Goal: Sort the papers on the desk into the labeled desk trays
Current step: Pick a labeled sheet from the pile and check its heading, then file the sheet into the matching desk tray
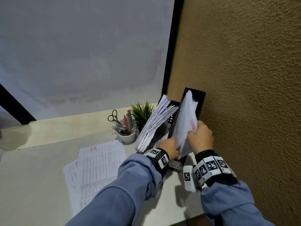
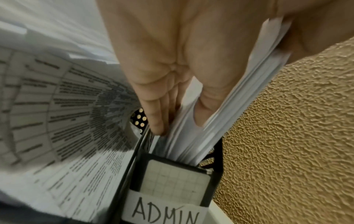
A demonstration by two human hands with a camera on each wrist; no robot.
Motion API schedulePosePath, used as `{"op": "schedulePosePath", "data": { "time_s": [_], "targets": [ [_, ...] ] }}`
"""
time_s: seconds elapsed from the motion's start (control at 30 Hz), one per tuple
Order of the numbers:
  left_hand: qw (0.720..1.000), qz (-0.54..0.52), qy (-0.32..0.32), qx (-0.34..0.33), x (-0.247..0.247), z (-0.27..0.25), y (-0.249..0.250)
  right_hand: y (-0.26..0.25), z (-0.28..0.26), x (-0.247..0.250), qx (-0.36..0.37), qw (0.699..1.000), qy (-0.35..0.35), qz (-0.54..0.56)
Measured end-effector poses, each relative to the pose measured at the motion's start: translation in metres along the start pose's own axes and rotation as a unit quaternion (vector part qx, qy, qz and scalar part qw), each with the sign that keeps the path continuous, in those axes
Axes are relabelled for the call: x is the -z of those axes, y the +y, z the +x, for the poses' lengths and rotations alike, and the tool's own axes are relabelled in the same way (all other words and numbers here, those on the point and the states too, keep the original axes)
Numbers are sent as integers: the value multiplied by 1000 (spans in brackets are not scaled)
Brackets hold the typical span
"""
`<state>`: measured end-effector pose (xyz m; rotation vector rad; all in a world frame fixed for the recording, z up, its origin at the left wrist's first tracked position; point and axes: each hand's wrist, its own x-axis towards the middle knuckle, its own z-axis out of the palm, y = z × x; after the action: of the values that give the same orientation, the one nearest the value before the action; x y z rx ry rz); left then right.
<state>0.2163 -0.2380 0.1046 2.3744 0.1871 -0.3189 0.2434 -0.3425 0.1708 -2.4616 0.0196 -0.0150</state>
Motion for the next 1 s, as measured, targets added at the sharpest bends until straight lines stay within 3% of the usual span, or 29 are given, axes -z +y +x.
{"op": "schedulePosePath", "data": {
  "time_s": [0.1,0.2,0.37,0.47,0.57,0.67,0.77,0.87,1.0],
  "targets": [
    [1000,8,15,-1,8,-4,-2,3,1,-4,-13,1000,-5,-3],
    [996,-79,40,-23,17,-18,-10,1,5,-1,-3,1000,8,27],
    [982,-184,49,15,21,-71,-71,-25,-10,6,141,974,118,132],
    [980,-145,57,124,17,-101,-140,-40,-37,-10,246,943,99,199],
    [946,-93,126,283,23,-129,-208,-44,-74,-50,296,932,-28,206],
    [879,-85,206,421,27,-154,-264,-34,-109,-116,215,932,-227,185],
    [796,-124,280,523,25,-171,-287,-8,-130,-188,51,929,-347,120],
    [741,-205,308,560,22,-176,-296,9,-137,-229,-30,928,-367,52],
    [703,-301,323,558,22,-173,-298,10,-138,-252,-68,945,-319,13]
  ]
}}
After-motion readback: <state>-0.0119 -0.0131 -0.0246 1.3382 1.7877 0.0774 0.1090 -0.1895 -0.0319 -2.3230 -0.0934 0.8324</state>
